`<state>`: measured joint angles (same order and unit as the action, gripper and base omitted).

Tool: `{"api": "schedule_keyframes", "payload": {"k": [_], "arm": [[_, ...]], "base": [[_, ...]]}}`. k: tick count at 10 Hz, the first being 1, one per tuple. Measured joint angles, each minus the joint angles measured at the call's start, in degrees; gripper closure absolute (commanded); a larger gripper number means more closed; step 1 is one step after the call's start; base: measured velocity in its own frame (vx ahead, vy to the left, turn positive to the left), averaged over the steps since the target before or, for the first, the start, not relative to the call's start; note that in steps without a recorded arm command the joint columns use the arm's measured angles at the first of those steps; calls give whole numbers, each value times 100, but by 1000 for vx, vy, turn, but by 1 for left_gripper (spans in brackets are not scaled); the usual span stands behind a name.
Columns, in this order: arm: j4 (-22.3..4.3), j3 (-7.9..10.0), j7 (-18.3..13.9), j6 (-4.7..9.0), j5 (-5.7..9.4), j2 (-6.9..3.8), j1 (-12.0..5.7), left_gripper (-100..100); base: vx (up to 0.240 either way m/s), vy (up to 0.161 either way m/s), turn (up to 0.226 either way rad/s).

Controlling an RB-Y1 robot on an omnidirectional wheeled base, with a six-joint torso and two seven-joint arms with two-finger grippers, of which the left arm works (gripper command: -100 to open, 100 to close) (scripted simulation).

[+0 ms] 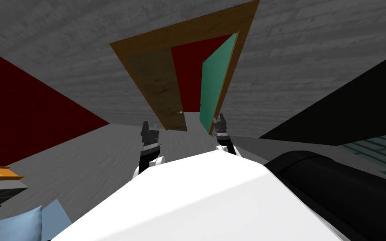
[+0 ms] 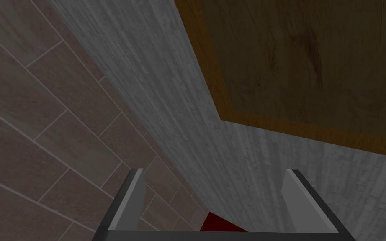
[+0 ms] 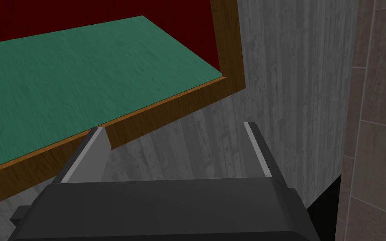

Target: Push the door open

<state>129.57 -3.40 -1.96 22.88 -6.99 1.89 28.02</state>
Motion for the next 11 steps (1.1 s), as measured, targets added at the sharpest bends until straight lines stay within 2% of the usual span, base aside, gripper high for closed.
{"api": "schedule_keyframes", "payload": {"k": [4,11], "arm": [[-409,-22,-54,105,5,-153,-152,-100],[-1160,-110,-104,279,-22,-302,-447,-100]], "base": [[145,16,3],[91,16,2]]}}
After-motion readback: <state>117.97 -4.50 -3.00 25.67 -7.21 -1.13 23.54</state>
